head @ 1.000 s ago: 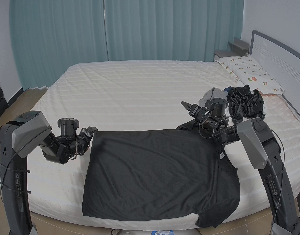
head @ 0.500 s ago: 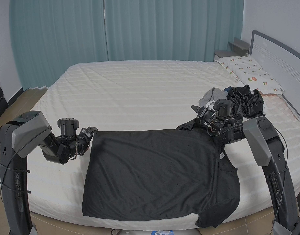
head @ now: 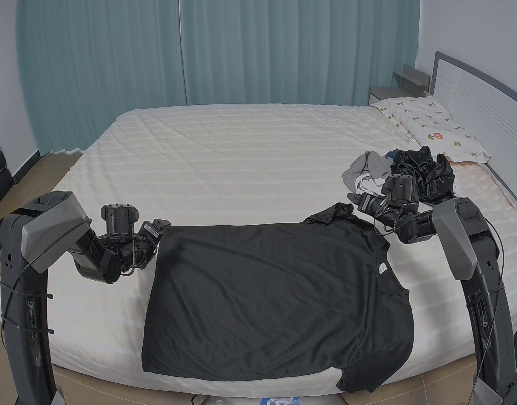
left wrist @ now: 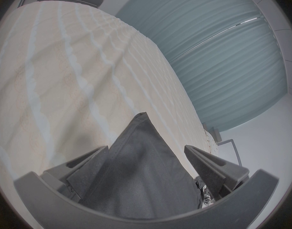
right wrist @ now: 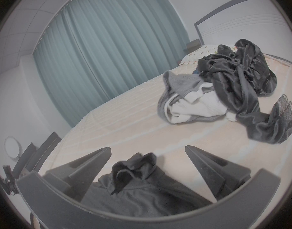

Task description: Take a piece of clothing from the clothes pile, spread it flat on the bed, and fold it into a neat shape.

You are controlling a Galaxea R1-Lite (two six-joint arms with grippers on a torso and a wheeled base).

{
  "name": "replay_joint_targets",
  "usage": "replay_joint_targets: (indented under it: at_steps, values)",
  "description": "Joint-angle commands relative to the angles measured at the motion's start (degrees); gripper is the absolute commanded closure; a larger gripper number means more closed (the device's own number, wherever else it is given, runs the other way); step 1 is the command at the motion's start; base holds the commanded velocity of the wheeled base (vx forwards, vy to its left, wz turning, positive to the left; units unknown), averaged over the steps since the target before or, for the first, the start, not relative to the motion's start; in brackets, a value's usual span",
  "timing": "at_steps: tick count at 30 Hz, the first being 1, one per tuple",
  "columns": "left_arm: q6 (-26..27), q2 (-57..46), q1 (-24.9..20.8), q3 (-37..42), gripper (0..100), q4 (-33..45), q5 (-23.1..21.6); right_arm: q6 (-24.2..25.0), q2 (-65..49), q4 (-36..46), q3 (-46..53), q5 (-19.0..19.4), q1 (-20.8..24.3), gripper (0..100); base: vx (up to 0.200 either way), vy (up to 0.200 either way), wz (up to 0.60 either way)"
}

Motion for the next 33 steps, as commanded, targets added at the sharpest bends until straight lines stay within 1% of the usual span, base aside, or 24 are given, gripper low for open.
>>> replay_joint_targets:
  at_steps: [1,17,26,27,33]
  values:
    - [-0.02,0.00,-0.08,0.01,0,-0.02,0.03,-0.15,1.85,-0.12,0.09,0.00,0.20,0,0.000,0.000,0.00]
    - [-0.02,0.09,-0.08,0.01,0,-0.02,0.03,-0.15,3.96,-0.65,0.61,-0.18,-0.15,0,0.000,0.000,0.00]
    - [0.07,0.17,-0.08,-0.08,0,-0.02,-0.06,-0.23,3.34,-1.96,4.04,-0.27,-0.06,0,0.000,0.000,0.00]
    - [0.07,0.17,-0.08,-0.08,0,-0.02,-0.06,-0.23,3.34,-2.14,4.04,-0.27,-0.15,100,0.000,0.000,0.00]
    - [0.07,0.09,-0.08,-0.08,0,-0.02,-0.06,0.03,2.55,-2.23,4.48,-0.27,-0.86,100,0.000,0.000,0.00]
